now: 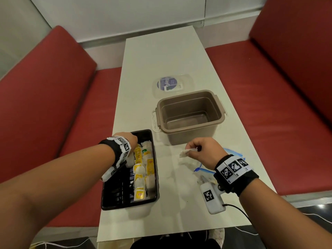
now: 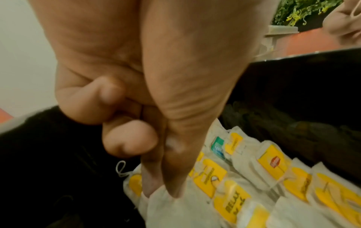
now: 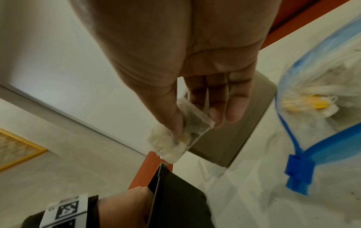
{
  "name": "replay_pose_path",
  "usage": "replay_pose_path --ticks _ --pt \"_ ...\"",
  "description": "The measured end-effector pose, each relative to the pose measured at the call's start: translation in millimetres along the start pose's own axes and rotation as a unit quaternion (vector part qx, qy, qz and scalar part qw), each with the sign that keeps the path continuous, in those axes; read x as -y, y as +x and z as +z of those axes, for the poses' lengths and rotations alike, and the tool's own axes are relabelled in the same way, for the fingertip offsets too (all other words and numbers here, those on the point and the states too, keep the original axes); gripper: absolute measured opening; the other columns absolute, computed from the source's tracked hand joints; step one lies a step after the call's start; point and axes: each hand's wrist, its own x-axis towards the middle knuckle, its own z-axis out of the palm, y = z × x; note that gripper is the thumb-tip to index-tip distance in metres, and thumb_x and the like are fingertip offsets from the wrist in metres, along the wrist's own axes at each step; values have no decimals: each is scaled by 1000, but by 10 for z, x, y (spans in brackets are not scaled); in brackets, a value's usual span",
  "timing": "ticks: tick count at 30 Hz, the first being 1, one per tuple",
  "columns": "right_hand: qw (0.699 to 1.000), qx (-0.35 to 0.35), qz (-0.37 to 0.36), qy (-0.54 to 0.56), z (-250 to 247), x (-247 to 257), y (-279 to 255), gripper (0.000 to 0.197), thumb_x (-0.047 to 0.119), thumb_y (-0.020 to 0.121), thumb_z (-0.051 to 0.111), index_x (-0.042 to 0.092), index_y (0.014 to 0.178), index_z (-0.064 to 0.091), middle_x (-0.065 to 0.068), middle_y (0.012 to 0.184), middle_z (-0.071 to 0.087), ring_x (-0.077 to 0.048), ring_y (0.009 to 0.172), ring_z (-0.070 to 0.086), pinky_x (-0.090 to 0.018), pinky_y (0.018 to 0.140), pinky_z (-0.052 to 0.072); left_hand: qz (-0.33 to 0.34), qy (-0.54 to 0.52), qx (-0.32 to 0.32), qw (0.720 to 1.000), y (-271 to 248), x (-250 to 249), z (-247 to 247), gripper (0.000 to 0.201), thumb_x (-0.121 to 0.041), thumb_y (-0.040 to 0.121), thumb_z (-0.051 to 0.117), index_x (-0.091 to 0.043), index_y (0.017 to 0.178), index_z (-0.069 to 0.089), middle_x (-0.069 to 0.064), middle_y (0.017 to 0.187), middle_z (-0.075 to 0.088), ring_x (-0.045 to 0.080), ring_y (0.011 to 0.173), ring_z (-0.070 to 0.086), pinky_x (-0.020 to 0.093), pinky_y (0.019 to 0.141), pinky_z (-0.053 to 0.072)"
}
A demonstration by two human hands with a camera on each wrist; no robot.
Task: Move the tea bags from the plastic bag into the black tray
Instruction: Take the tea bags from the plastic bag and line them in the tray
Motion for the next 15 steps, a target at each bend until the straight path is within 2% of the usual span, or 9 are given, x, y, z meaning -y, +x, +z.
replay_pose_path --ticks 3,5,7,8,10,11,12,15 --pt "999 12 -23 38 58 100 38 3 21 80 77 23 80 75 3 71 71 -9 61 60 -30 64 55 -7 -34 -18 999 -74 50 -64 16 -25 78 73 -14 89 69 3 76 65 22 65 62 27 55 49" --pt "997 24 -34 70 100 177 61 6 15 81 77 18 85 75 -2 73 73 -14 59 65 -30 62 58 2 -74 -62 995 -152 82 -145 17 -33 80 71 -19 90 71 1 81 69 21 70 64 27 61 51" --pt "994 26 -43 96 147 261 92 8 11 80 78 12 87 74 -6 76 73 -16 59 68 -30 63 59 50 -147 -112 982 -273 124 -260 23 -44 81 70 -23 91 73 -4 85 72 17 77 66 28 68 54" --pt "992 26 -45 113 177 303 115 9 9 80 78 9 87 73 -7 75 73 -18 60 69 -34 65 61 90 -209 -130 965 -354 134 -314 25 -48 80 71 -25 91 74 -8 84 72 14 78 66 28 71 54" --pt "989 24 -46 142 247 374 173 10 7 79 79 8 82 69 -6 71 71 -21 61 70 -44 70 62 168 -365 -136 906 -543 104 -406 24 -50 77 77 -31 91 75 -11 78 73 10 75 68 25 73 54" --pt "987 21 -48 149 282 406 202 12 6 79 79 10 79 68 -5 70 70 -21 61 70 -47 71 61 193 -421 -138 875 -618 73 -439 24 -49 75 79 -31 90 76 -11 77 74 10 74 69 25 73 53" --pt "987 19 -51 152 318 435 231 14 6 80 78 11 77 66 -4 69 70 -21 61 71 -49 71 61 206 -449 -145 857 -681 37 -467 24 -47 73 81 -31 89 76 -10 76 74 10 73 69 25 73 54" --pt "985 21 -59 162 410 526 283 15 10 81 78 12 76 63 -8 72 70 -25 66 74 -54 72 59 214 -452 -171 849 -760 -7 -496 23 -45 74 81 -29 89 76 -7 74 73 6 67 65 26 69 53"
